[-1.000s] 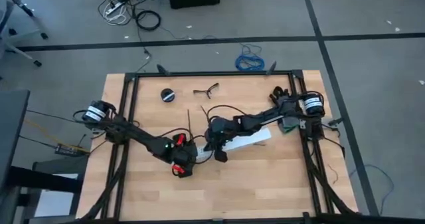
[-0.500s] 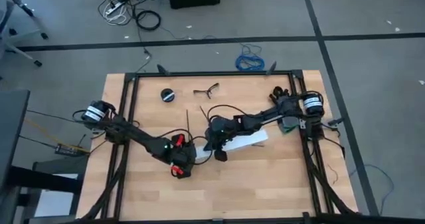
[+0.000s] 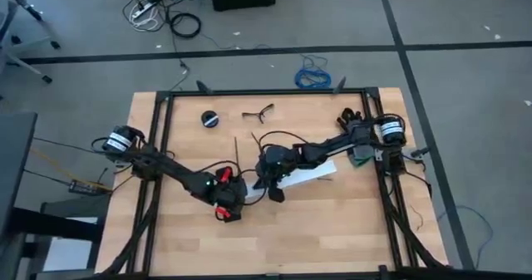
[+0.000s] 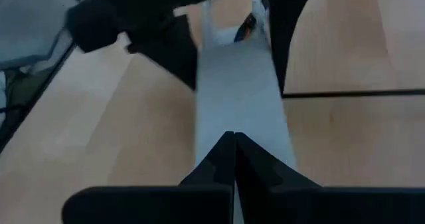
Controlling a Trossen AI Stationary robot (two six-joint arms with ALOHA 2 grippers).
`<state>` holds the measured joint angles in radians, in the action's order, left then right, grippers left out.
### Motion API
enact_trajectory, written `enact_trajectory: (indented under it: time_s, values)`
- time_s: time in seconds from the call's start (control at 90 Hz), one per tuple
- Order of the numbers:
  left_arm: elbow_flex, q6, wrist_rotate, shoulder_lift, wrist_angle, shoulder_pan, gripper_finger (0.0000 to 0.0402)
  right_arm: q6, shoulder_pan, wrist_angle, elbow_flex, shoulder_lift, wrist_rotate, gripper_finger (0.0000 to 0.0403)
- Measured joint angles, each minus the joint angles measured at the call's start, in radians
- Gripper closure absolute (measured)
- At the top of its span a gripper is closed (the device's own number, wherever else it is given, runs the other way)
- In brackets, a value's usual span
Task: Ziptie cables
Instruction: Close the white cable duct
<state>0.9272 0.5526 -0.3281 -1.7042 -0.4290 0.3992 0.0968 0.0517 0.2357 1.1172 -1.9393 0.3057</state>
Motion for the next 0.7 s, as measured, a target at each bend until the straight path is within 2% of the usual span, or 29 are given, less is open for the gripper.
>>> enact_trajectory:
  time_s: [0.211, 0.311, 0.389, 0.544, 0.7]
  values:
    - [0.0, -0.001, 0.006, 0.0, -0.006, 0.0, 0.0163, -0.012, 0.012, -0.193, 0.0, 0.071, -0.008, 0.0403]
    - [0.0, -0.002, 0.008, 0.0, -0.008, 0.0, 0.0163, -0.011, 0.015, -0.264, 0.001, 0.063, -0.053, 0.0403]
    - [0.0, 0.0, 0.012, 0.0, -0.018, 0.0, 0.0163, 0.0, 0.014, -0.226, 0.004, 0.031, -0.047, 0.0403]
    - [0.0, -0.002, 0.022, 0.001, -0.026, 0.001, 0.0163, 0.03, 0.012, 0.002, 0.022, -0.086, 0.058, 0.0403]
    - [0.0, -0.001, 0.022, 0.001, -0.025, 0.001, 0.0163, 0.041, 0.01, 0.04, 0.079, -0.163, 0.092, 0.0403]
